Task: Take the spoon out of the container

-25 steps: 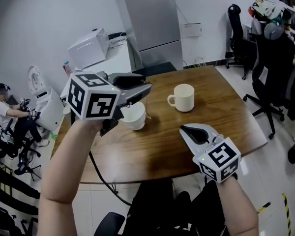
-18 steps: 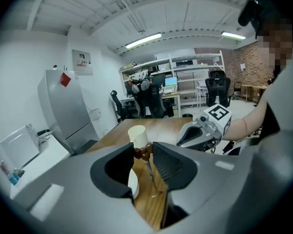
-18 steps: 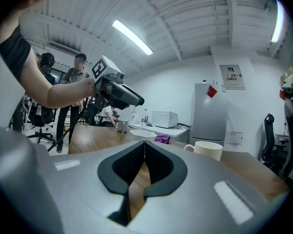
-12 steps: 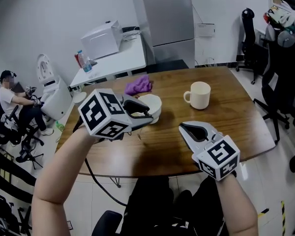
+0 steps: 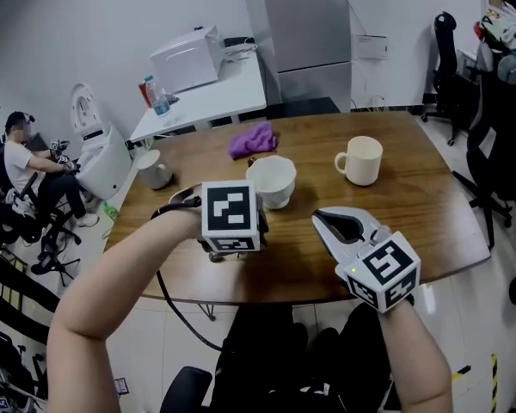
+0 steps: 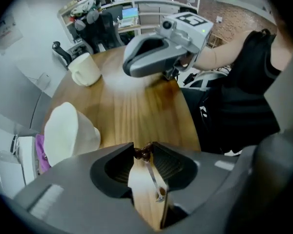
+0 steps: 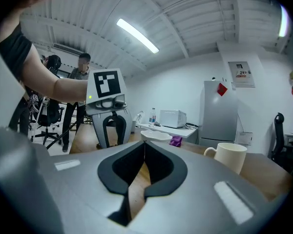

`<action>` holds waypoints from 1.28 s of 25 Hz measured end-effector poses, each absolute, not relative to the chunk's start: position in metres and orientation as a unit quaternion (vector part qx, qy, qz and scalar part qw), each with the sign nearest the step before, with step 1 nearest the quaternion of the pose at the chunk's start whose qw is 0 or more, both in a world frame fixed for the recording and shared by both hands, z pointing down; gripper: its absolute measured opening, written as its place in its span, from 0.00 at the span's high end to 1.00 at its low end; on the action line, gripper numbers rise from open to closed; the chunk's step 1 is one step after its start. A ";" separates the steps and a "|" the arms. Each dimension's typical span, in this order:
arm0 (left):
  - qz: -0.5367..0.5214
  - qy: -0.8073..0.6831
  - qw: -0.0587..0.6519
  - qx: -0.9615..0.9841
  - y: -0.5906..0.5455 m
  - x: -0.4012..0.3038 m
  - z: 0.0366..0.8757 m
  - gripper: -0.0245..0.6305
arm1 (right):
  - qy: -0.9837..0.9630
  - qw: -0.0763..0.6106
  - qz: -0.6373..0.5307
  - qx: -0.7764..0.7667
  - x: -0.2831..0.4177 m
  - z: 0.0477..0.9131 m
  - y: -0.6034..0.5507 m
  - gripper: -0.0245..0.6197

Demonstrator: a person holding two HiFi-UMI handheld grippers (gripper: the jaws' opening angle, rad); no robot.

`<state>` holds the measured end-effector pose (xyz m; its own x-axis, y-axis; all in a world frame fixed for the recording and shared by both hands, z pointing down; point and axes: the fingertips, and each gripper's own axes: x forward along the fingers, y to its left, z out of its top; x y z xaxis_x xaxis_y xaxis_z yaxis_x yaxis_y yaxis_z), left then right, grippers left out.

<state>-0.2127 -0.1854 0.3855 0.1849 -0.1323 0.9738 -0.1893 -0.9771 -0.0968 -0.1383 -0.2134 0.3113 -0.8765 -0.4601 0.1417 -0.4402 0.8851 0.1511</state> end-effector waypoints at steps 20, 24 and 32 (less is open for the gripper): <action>0.656 -0.054 0.035 0.752 -0.182 -0.221 0.405 0.71 | -0.966 0.087 -0.051 0.238 -0.133 0.318 -0.215 0.95; 0.616 -0.097 0.009 0.782 -0.185 -0.213 0.385 0.71 | -0.965 0.086 -0.053 0.240 -0.131 0.315 -0.213 0.95; 0.471 -0.197 -0.011 0.860 -0.172 -0.192 0.345 0.86 | -0.966 0.082 -0.059 0.240 -0.130 0.306 -0.207 0.95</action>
